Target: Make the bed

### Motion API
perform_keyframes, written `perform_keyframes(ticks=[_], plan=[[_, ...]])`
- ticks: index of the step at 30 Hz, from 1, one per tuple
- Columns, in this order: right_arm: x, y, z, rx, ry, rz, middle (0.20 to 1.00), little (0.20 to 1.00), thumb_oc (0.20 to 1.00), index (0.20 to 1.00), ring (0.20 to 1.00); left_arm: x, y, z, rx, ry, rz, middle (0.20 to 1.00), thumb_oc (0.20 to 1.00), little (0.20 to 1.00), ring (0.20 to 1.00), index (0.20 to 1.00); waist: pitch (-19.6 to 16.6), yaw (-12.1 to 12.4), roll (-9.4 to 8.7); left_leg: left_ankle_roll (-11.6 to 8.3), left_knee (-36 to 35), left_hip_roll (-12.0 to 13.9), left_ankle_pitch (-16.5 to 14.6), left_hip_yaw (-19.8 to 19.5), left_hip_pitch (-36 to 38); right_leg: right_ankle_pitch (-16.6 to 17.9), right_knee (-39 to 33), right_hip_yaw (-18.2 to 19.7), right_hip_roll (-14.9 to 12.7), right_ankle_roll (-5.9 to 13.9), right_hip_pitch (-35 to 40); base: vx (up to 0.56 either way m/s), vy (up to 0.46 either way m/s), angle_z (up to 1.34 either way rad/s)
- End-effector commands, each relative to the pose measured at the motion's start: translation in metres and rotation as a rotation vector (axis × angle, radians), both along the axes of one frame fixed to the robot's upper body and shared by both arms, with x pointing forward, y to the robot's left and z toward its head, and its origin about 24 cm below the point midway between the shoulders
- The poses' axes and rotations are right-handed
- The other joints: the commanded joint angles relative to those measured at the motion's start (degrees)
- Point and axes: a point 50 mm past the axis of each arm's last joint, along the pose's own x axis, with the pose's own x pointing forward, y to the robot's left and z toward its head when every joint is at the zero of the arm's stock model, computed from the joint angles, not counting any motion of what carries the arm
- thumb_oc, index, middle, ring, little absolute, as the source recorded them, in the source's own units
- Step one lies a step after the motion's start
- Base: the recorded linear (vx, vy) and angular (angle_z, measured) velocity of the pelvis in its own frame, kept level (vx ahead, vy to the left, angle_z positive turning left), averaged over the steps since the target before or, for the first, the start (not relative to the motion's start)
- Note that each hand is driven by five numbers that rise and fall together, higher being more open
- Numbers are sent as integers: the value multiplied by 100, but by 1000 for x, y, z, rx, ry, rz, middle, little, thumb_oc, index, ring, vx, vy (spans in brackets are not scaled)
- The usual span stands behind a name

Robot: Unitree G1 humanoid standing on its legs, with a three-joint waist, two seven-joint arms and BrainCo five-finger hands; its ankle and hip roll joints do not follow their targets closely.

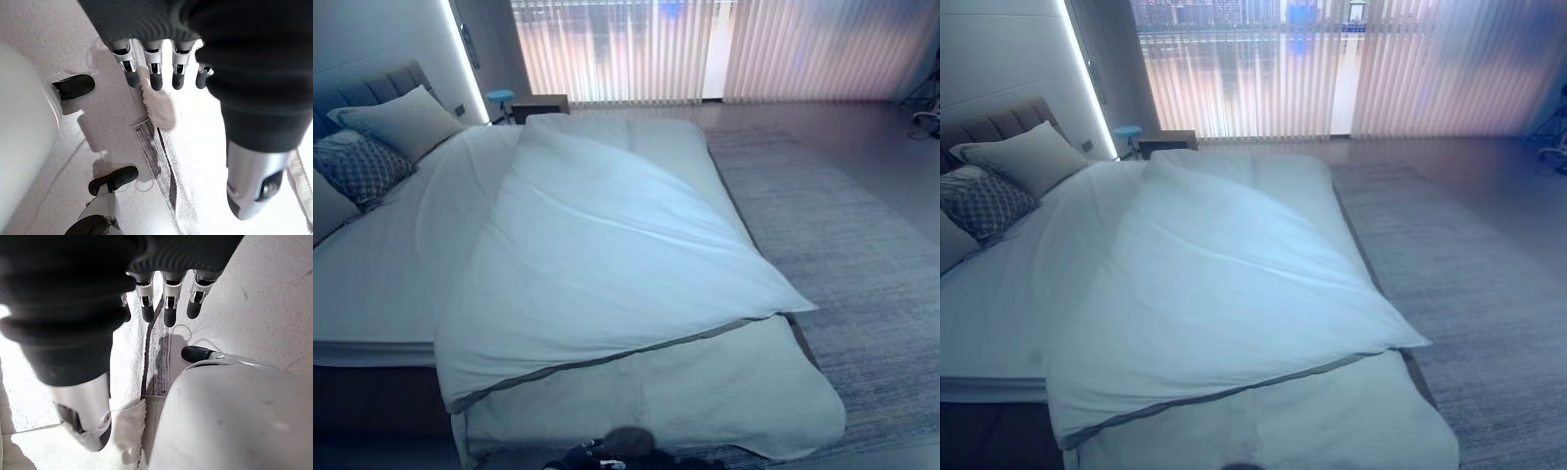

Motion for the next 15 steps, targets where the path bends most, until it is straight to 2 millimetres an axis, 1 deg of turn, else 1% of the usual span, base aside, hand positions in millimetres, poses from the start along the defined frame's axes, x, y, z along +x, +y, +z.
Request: perform_keyframes(ticks=[1, 3, 4, 5, 6, 8, 9, 10, 11, 12, 13, 14, 15], plan=[[3, 28, -5, 72, 15, -13, 1000, 1000, 1000, 1000, 1000, 14, -4, 3, 15, -21, 4, 1000, 1000, 1000, 1000, 1000, -35, 57, -289, 409, 2, -322, -186, -98, -136, -153, 63, 153, -144, 146, -27, -7, 48, 0], [2, 28, -5, 74, 13, -14, 1000, 1000, 1000, 1000, 1000, 13, -4, 3, 8, -18, 32, 1000, 1000, 1000, 1000, 1000, -33, 49, -279, 403, 2, -319, -183, -94, -143, -154, 63, 156, -144, 144, -36, -2, 16, 0], [2, 29, -5, 76, 9, -16, 1000, 1000, 1000, 1000, 1000, 15, -3, 4, -1, -27, 78, 1000, 1000, 1000, 1000, 1000, -29, 45, -276, 395, 2, -318, -181, -82, -156, -159, 63, 158, -145, 146, -49, 0, 0, 0], [3, 28, -4, 77, -3, -21, 1000, 1000, 1000, 1000, 1000, 21, -2, 6, -39, -46, 176, 1000, 1000, 1000, 1000, 1000, 7, 38, -280, 384, 2, -314, -163, -83, -190, -161, 63, 166, -130, 142, -89, 0, 0, 0], [3, 28, -4, 77, -3, -21, 1000, 1000, 1000, 1000, 1000, 21, -2, 6, -39, -46, 176, 1000, 1000, 1000, 1000, 1000, 6, 38, -280, 384, 2, -313, -163, -83, -191, -161, 63, 166, -129, 142, -89, -37, 2, -1], [7, 28, -3, 83, -24, -20, 1000, 1000, 1000, 1000, 1000, 32, -1, 10, -74, -85, 265, 1000, 1000, 1000, 1000, 1000, 121, 14, -298, 379, 2, -303, -136, -66, -249, -151, 63, 192, -107, 140, -167, -98, -10, -2], [14, 29, -1, 87, -50, -16, 1000, 1000, 1000, 1000, 1000, 48, 3, 18, -119, -135, 378, 1000, 1000, 1000, 1000, 1000, 303, -17, -336, 364, 2, -278, -93, -42, -336, -98, 63, 193, -67, 129, -267, -117, -19, -6], [14, 29, -1, 87, -50, -16, 1000, 1000, 1000, 1000, 1000, 48, 3, 18, -119, -135, 378, 1000, 1000, 1000, 1000, 1000, 304, -18, -336, 364, 2, -278, -92, -43, -337, -98, 63, 192, -67, 129, -267, -194, -26, -7], [22, 29, 1, 92, -82, -19, 1000, 1000, 1000, 1000, 1000, 64, 7, 26, -160, -189, 489, 1000, 1000, 1000, 1000, 1000, 492, -46, -354, 350, 2, -226, -42, -24, -441, -150, 319, 217, -12, 94, -494, -240, -17, -10], [36, 30, 6, 93, -130, -13, 1000, 1000, 1000, 1000, 1000, 84, 8, 37, -213, -241, 599, 1000, 1000, 1000, 1000, 1000, 709, -65, -376, 332, 2, -157, 50, 38, -573, -211, 626, 263, 40, 77, -819, -331, -18, -14], [46, 30, 10, 94, -166, -13, 1000, 1000, 1000, 1000, 1000, 99, 10, 46, -240, -291, 652, 1000, 1000, 1000, 1000, 1000, 847, -88, -390, 321, 2, -131, 108, 58, -674, -243, 797, 276, 71, 86, -1010, -221, -8, -19], [46, 30, 10, 94, -166, -13, 1000, 1000, 1000, 1000, 1000, 99, 10, 46, -240, -292, 652, 1000, 1000, 1000, 1000, 1000, 844, -88, -390, 321, 2, -132, 109, 59, -680, -247, 808, 277, 70, 86, -1022, -185, -27, -20], [59, 33, 15, 105, -217, 1, 1000, 1000, 1000, 1000, 1000, 122, 14, 63, -281, -361, 730, 1000, 1000, 1000, 1000, 1000, 1020, -115, -445, 287, 169, -98, 188, 103, -889, -310, 1014, 255, 108, 85, -1236, -95, -26, -11]])
